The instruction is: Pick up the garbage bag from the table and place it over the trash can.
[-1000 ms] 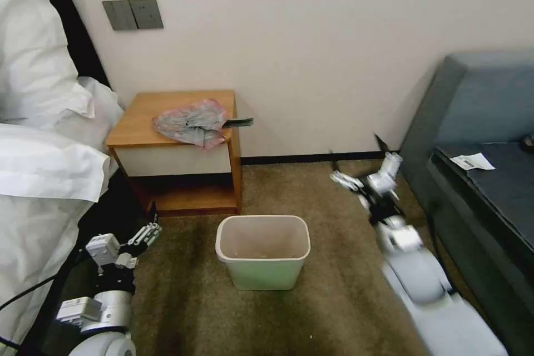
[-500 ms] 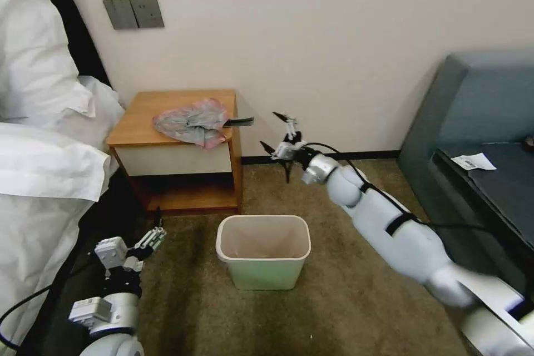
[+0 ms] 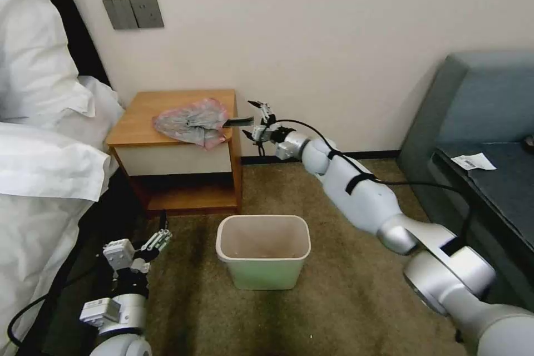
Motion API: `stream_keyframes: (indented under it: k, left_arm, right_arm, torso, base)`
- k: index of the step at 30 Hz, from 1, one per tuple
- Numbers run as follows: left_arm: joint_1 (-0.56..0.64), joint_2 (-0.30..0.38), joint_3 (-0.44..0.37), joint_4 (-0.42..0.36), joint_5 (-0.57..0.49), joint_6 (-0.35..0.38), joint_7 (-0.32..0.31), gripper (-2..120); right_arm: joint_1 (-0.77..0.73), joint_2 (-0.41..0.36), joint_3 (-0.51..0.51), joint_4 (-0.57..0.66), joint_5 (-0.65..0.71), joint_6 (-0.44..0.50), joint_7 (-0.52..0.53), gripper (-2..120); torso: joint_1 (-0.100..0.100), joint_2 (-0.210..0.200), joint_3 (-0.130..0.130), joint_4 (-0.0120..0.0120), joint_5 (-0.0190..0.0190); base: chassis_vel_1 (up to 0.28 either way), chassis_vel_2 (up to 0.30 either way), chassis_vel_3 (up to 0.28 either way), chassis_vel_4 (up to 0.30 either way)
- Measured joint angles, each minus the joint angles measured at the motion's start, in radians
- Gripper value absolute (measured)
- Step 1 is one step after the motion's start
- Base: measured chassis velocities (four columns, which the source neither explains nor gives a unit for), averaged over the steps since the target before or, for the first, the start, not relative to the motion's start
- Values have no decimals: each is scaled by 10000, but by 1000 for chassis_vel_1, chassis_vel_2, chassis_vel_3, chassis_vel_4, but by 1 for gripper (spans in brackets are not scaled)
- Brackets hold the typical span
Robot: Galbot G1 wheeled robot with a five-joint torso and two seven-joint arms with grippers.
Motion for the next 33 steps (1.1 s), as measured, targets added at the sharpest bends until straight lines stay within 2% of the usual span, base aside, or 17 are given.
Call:
stream_keyframes:
  k: [5, 9, 10, 14, 15, 18, 19, 23, 24, 28, 29, 31, 33]
  left_arm:
    - [107, 0, -46, -46, 62, -72, -42, 100]
    - [123, 2, -76, -136, 97, -100, -98, 100]
    - [123, 2, -76, -136, 97, -100, -98, 100]
    - [113, 6, -63, -188, 127, -110, -116, 100]
    - [113, 6, -63, -188, 127, -110, -116, 100]
    - [120, 8, -85, -217, 136, -138, -143, 100]
    - [120, 8, -85, -217, 136, -138, -143, 100]
    - [121, 10, -106, -229, 186, -147, -176, 100]
    - [121, 10, -106, -229, 186, -147, -176, 100]
    - [101, 12, -57, -243, 267, -150, -190, 100]
    - [101, 12, -57, -243, 267, -150, -190, 100]
    - [87, 12, -47, -243, 289, -150, -198, 100]
    - [85, 12, -47, -243, 298, -151, -202, 100]
  right_arm:
    - [209, 340, 153, -660, -381, 228, 17, 98]
    - [320, 298, 14, -836, -407, 300, -29, 82]
    - [320, 298, 14, -836, -407, 300, -29, 82]
    - [416, 289, -95, -954, -262, 372, -55, 63]
    - [416, 289, -95, -954, -262, 372, -55, 63]
    - [464, 274, -119, -1020, -147, 441, -85, 48]
    - [464, 274, -119, -1020, -147, 441, -85, 48]
    - [444, 222, -234, -1012, 204, 340, -38, 30]
    - [444, 222, -234, -1012, 204, 340, -38, 30]
    - [403, 201, -261, -931, 276, 335, -4, 13]
    - [403, 201, -261, -931, 276, 335, -4, 13]
    - [422, 190, -271, -907, 288, 351, -5, 1]
    - [436, 174, -273, -889, 294, 358, -5, 0]
  torso:
    - [-1, 0, -1, 0, 1]
    - [-1, 1, -1, 1, 1]
    - [-1, 1, -1, 1, 1]
    - [-1, 1, 0, 0, 1]
    - [-1, 1, 0, 0, 1]
    - [-1, 1, -1, 0, 1]
    - [-1, 1, -1, 0, 1]
    - [-1, 1, -1, 0, 1]
    - [-1, 1, -1, 0, 1]
    - [-1, 1, -1, 0, 2]
    - [-1, 1, -1, 0, 2]
    - [-1, 1, -1, 1, 2]
    - [-1, 1, 0, 1, 1]
  base:
    - [0, 0, 0, 0]
    - [0, 0, 0, 0]
    - [0, 0, 0, 0]
    - [0, 0, 0, 0]
    - [0, 0, 0, 0]
    - [0, 0, 0, 0]
    - [0, 0, 0, 0]
    - [0, 0, 0, 0]
    - [0, 0, 0, 0]
    - [0, 0, 0, 0]
    - [0, 0, 0, 0]
    - [0, 0, 0, 0]
    - [0, 0, 0, 0]
